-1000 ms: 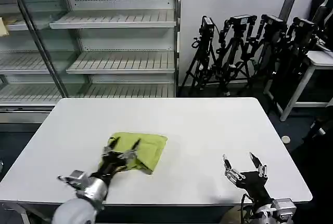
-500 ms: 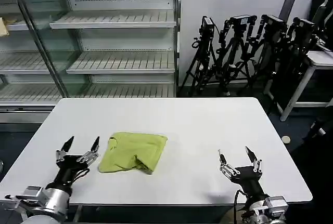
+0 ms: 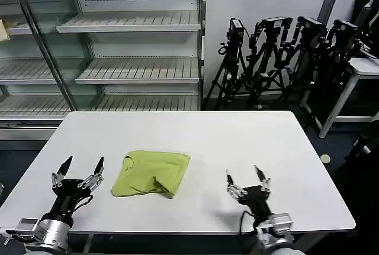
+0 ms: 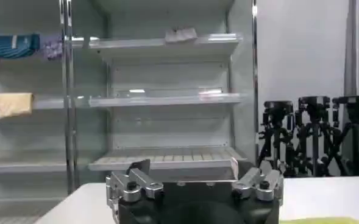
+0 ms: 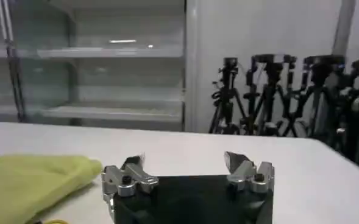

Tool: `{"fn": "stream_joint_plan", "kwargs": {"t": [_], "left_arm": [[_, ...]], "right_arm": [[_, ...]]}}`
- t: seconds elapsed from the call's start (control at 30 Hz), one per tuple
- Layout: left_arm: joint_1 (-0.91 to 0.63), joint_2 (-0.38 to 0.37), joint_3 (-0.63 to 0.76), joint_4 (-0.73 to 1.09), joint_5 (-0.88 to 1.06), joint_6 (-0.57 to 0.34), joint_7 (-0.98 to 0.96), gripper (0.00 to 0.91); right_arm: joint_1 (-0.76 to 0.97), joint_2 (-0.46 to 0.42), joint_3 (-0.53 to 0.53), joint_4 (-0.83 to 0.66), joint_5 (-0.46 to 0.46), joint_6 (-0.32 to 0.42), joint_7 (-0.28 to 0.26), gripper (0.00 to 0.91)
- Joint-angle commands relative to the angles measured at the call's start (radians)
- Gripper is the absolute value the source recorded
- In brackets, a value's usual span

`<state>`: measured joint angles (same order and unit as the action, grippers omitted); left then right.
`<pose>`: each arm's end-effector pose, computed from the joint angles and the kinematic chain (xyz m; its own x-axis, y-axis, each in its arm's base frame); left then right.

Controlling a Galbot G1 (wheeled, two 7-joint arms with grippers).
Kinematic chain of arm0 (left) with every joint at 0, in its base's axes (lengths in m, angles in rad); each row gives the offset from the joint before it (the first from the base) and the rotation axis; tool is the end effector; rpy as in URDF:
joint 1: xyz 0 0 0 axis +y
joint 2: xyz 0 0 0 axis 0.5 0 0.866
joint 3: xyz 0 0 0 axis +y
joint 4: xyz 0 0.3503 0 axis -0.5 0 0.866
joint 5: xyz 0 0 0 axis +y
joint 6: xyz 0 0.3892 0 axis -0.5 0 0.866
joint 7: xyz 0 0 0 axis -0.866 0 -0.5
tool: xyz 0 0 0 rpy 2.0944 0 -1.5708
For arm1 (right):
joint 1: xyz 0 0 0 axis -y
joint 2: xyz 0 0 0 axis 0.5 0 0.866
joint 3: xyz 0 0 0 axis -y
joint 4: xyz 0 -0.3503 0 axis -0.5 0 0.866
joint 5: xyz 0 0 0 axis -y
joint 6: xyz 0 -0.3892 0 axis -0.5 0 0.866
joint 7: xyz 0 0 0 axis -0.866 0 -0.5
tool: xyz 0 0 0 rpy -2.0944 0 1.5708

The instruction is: Fold and organize the clothes.

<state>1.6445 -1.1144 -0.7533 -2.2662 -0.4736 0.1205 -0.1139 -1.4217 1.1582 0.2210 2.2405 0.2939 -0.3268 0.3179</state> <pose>0.2065 0.1056 -0.2138 -1.0000 0.0087 -0.0025 0.0086 0.9994 0.0340 0.2213 0.0397 -0.2332 -0.9710 -0.1767 0.1614 -0.1808 0.9835 -0.0112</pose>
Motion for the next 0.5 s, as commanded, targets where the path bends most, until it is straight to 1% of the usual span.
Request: {"fn": "stream_joint_plan", "kwargs": {"t": [0.03, 0.07, 0.1, 0.2, 0.27, 0.33, 0.4, 0.5], "left_arm": [[0.016, -0.010, -0.006, -0.011, 0.022, -0.004, -0.004, 0.907], [0.013, -0.012, -0.004, -0.011, 0.024, -0.004, -0.005, 0.907], [0.012, -0.013, -0.002, -0.012, 0.025, -0.004, -0.005, 0.907], [0.008, -0.016, 0.004, -0.011, 0.027, -0.004, -0.006, 0.907], [0.002, -0.021, 0.008, -0.009, 0.029, -0.003, -0.006, 0.907], [-0.004, -0.029, 0.013, -0.008, 0.032, -0.001, -0.007, 0.907], [-0.005, -0.036, 0.023, -0.009, 0.039, 0.000, -0.007, 0.907], [-0.006, -0.038, 0.031, -0.005, 0.043, -0.001, -0.006, 0.907]], "right_arm": [[0.245, 0.095, -0.316, -0.118, 0.151, -0.128, 0.100, 0.907], [0.256, 0.112, -0.331, -0.121, 0.222, -0.138, 0.115, 0.907], [0.269, 0.129, -0.348, -0.134, 0.265, -0.148, 0.126, 0.907], [0.284, 0.156, -0.369, -0.156, 0.385, -0.162, 0.138, 0.907], [0.291, 0.167, -0.377, -0.170, 0.410, -0.161, 0.137, 0.907], [0.306, 0.181, -0.379, -0.187, 0.463, -0.155, 0.137, 0.907], [0.320, 0.200, -0.374, -0.208, 0.520, -0.162, 0.152, 0.907], [0.326, 0.216, -0.375, -0.232, 0.560, -0.165, 0.151, 0.907]]}}
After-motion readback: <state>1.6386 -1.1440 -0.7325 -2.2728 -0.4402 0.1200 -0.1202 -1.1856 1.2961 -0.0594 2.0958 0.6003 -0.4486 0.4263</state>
